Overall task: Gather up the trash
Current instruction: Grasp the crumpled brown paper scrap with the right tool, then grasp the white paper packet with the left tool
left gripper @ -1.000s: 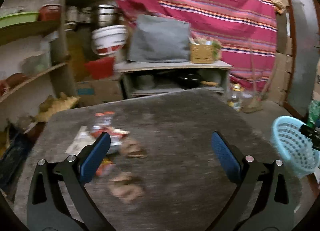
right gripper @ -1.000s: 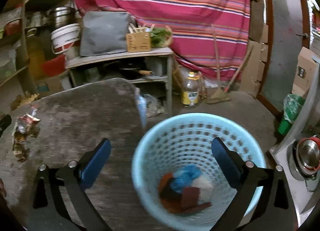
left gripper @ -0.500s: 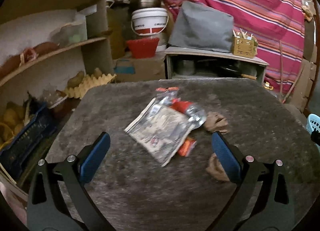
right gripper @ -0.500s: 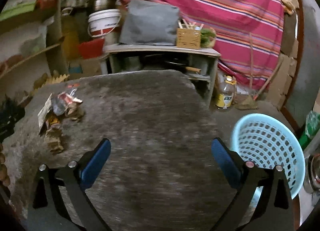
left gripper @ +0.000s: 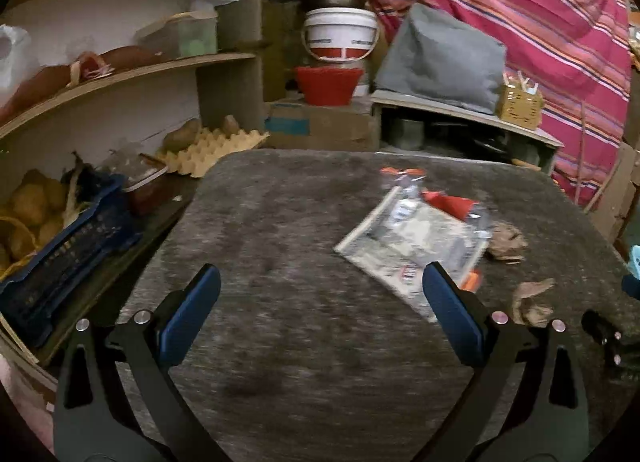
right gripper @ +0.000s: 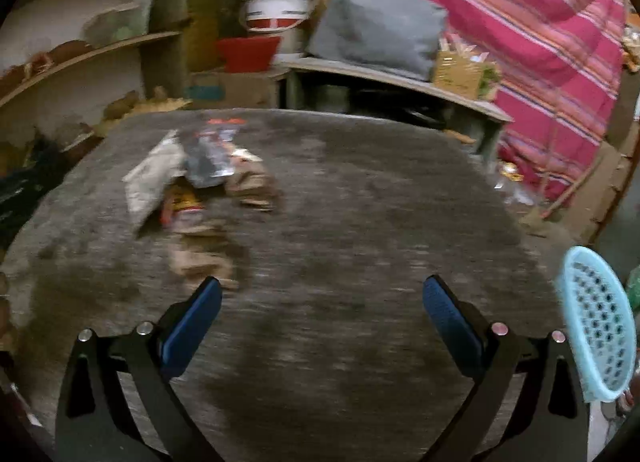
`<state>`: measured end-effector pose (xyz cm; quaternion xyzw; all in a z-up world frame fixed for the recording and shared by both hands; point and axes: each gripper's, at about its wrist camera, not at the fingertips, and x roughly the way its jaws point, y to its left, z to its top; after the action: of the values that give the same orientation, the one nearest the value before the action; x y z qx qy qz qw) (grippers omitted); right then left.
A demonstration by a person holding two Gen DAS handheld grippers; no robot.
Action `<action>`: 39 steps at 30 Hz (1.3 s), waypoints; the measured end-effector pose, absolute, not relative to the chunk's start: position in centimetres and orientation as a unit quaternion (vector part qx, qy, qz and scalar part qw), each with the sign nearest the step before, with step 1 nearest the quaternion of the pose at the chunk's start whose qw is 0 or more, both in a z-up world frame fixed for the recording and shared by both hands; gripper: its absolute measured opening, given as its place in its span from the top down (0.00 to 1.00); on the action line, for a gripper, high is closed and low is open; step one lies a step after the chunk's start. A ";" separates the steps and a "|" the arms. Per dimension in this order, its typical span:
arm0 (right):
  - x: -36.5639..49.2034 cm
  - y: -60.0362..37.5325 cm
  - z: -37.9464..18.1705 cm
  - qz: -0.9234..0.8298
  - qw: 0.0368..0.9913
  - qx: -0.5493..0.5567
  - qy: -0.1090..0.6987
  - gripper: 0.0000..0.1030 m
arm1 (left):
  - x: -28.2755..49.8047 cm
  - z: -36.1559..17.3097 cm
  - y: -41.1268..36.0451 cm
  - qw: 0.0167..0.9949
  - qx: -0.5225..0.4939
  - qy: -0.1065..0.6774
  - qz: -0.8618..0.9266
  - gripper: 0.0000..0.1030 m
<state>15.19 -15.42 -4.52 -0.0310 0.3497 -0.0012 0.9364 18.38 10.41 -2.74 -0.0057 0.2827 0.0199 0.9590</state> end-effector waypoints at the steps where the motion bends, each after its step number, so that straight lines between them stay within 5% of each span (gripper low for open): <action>1: 15.4 -14.8 -4.7 0.004 0.936 -0.032 0.352 0.04 | 18.5 -2.7 10.8 0.959 -0.005 0.283 0.024 0.05; 12: 18.6 -10.1 -6.7 0.031 0.920 -0.040 0.389 0.06 | 19.5 -2.9 13.9 0.955 -0.005 0.290 0.063 0.05; 15: 19.3 -9.4 -7.1 0.039 0.914 -0.054 0.401 0.25 | 19.8 -2.9 13.9 0.954 0.000 0.288 0.078 0.05; 17: 19.8 -9.4 -7.6 0.056 0.905 -0.045 0.419 0.48 | 20.1 -2.9 14.0 0.954 -0.005 0.289 0.077 0.05; 18: 20.0 -9.4 -7.7 0.063 0.903 -0.040 0.423 0.50 | 20.3 -2.8 13.9 0.954 -0.007 0.289 0.076 0.05; 39: 20.1 -21.1 -5.4 -0.011 0.928 0.013 0.373 0.54 | 24.0 -4.5 3.4 0.943 0.006 0.332 -0.029 0.05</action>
<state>20.08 -21.12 -5.40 0.0126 0.3727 -0.0107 0.9278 24.01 3.39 -4.51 0.0064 0.3320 -0.0290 0.9428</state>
